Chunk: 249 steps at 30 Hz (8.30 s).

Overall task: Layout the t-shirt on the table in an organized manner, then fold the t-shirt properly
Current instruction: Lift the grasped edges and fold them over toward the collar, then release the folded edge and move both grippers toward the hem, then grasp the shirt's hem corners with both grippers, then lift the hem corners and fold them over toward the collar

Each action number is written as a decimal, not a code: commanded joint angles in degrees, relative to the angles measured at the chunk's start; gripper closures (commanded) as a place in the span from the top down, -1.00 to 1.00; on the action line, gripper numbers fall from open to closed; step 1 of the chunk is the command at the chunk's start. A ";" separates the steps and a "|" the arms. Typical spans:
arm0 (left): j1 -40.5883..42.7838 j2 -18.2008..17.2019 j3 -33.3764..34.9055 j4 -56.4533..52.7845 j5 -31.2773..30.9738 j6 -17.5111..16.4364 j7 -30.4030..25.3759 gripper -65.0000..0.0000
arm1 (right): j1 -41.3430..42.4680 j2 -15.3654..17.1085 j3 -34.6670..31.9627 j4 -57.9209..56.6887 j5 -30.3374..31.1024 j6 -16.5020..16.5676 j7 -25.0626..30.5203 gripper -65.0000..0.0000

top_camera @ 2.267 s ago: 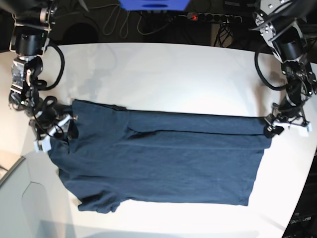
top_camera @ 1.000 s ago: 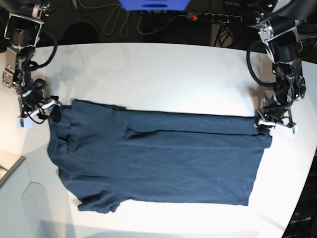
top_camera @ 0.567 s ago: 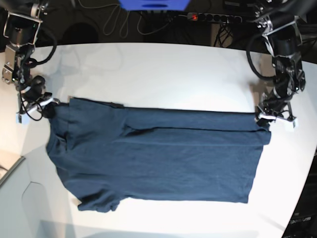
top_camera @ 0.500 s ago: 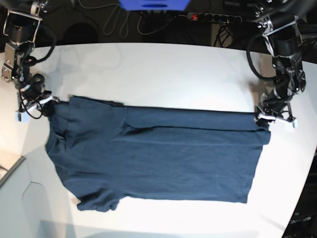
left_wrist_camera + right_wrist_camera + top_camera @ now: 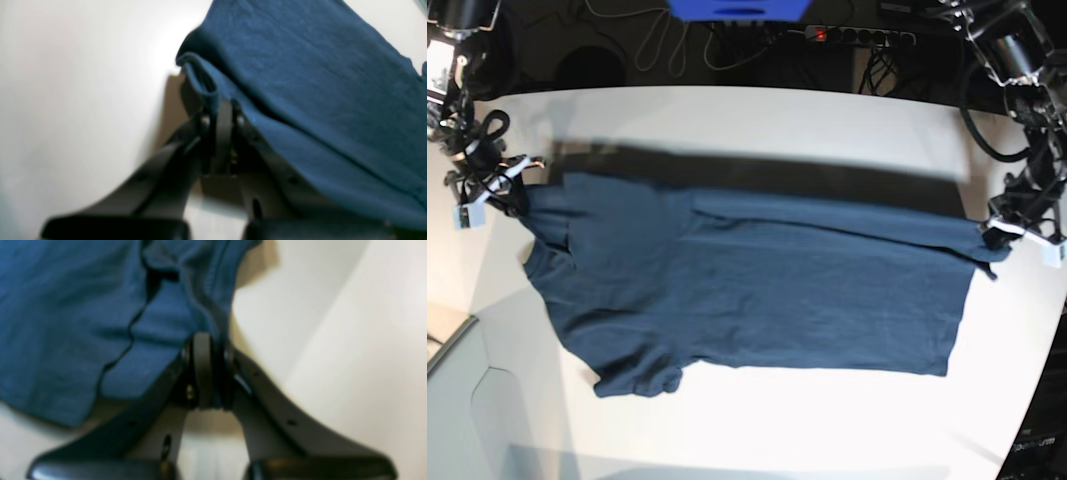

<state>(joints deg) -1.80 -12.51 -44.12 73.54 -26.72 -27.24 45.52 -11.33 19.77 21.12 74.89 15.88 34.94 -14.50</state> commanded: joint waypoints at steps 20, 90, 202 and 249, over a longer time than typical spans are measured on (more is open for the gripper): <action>-7.74 -1.33 -1.73 5.28 -0.14 0.74 4.64 -1.00 | 17.44 3.22 0.46 5.24 0.78 0.27 -26.16 -1.00; 12.84 0.60 -9.55 4.84 -0.14 -0.05 4.64 -1.00 | -16.49 -5.57 3.62 7.17 0.78 0.27 -8.66 -1.00; -26.55 -4.59 9.00 -51.60 29.23 7.68 -34.40 -0.74 | 33.71 -3.20 -11.23 -37.57 -17.95 -0.08 3.29 -1.00; -5.10 -1.95 4.34 -13.36 12.70 6.89 -12.15 -1.00 | 5.05 -11.37 6.26 3.22 -17.51 0.27 3.21 -1.00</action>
<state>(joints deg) -6.33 -13.43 -39.59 59.31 -13.78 -20.75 34.52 -6.72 7.73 27.11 77.23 -2.17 34.72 -12.69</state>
